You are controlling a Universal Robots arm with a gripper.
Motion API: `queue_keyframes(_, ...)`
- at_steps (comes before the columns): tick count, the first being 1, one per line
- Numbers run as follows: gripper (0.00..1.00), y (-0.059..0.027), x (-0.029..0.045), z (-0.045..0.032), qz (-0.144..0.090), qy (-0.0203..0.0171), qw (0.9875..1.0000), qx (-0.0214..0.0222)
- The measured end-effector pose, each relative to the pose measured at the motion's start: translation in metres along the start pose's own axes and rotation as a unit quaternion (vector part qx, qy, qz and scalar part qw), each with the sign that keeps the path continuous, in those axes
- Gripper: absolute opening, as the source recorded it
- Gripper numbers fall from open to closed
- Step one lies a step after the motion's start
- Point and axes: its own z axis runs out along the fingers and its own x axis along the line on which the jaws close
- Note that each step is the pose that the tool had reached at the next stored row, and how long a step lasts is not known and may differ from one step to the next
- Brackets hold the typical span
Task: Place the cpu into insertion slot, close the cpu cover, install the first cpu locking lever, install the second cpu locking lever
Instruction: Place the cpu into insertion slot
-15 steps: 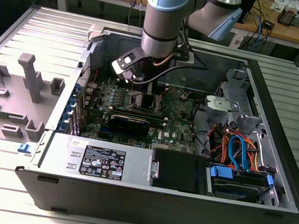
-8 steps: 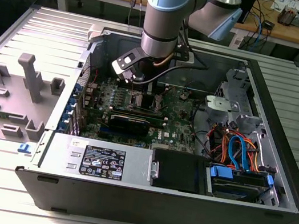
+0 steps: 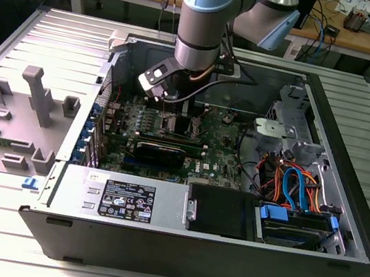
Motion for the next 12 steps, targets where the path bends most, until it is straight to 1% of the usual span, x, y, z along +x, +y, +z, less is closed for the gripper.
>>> queue_keyframes(12, 0.55, 0.0001, 0.0017, 0.0021, 0.001, -0.0007, 1.0000, 0.0000)
